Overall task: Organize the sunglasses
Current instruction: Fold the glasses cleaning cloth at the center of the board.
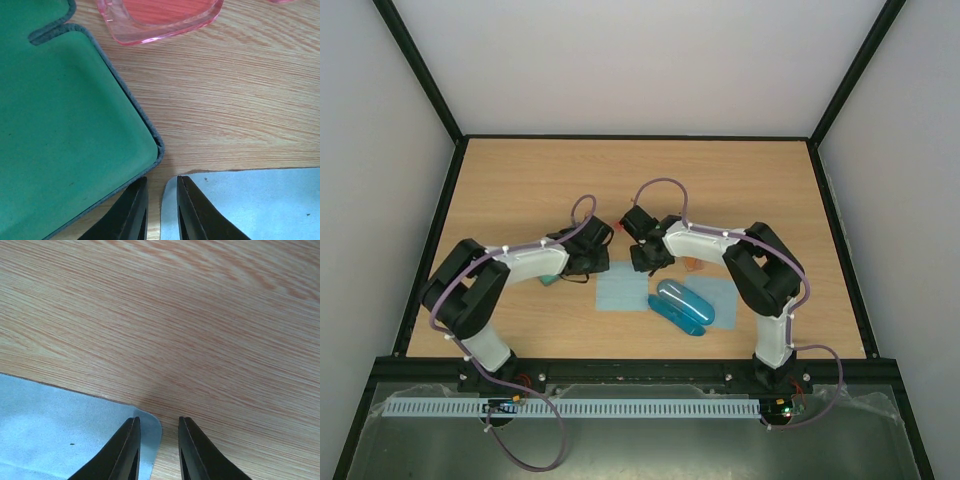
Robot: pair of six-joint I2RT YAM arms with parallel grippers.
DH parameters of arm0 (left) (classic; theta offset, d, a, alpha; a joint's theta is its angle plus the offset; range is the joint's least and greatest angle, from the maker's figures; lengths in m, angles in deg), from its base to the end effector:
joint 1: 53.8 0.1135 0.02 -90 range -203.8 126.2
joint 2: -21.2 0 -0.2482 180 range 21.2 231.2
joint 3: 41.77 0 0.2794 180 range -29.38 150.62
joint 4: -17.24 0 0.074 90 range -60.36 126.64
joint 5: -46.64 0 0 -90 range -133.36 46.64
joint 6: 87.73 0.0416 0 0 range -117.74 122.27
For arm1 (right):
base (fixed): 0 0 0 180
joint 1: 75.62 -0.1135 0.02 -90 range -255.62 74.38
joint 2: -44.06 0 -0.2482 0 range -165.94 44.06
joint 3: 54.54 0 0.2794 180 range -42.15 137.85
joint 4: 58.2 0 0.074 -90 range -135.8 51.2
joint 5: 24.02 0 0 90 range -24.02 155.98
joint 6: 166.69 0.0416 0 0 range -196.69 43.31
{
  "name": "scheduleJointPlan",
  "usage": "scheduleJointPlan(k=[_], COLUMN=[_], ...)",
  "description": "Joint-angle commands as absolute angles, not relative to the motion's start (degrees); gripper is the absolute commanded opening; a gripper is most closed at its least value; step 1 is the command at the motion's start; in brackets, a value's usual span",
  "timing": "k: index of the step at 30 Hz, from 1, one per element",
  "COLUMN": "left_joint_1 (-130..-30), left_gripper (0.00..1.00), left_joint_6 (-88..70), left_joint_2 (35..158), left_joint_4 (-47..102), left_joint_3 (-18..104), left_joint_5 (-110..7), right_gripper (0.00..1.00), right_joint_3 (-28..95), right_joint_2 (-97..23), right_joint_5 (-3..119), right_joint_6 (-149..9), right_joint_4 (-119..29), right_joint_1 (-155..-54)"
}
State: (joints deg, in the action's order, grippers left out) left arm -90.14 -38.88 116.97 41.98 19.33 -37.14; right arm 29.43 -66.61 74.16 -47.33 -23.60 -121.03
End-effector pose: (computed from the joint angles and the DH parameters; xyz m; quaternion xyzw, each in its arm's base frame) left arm 0.2713 -0.1940 0.1022 -0.0547 0.9617 -0.1240 0.2382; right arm 0.2938 0.2896 0.1192 -0.1174 0.9593 0.0952 0.2384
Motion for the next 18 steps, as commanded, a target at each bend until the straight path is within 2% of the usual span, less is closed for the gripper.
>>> scheduleJointPlan(k=[1,15,18], left_joint_1=[-89.8,-89.9,-89.9], left_gripper=[0.2,0.18,0.15], left_joint_6=[-38.8,-38.8,-38.7], left_joint_2=[114.6,117.5,118.3], left_joint_4=[44.4,42.1,41.6], left_joint_3=[18.4,18.1,18.4], left_joint_5=[-35.6,-36.4,-36.4], right_gripper=[0.23,0.22,0.17], right_joint_3=[30.4,30.5,30.5], right_joint_2=[-66.3,-67.7,-68.4], right_joint_5=[75.6,75.4,75.3], right_joint_6=[-47.4,-47.6,-47.6], right_joint_4=[-20.7,-20.4,-20.6], right_joint_1=[-121.4,-121.8,-121.9])
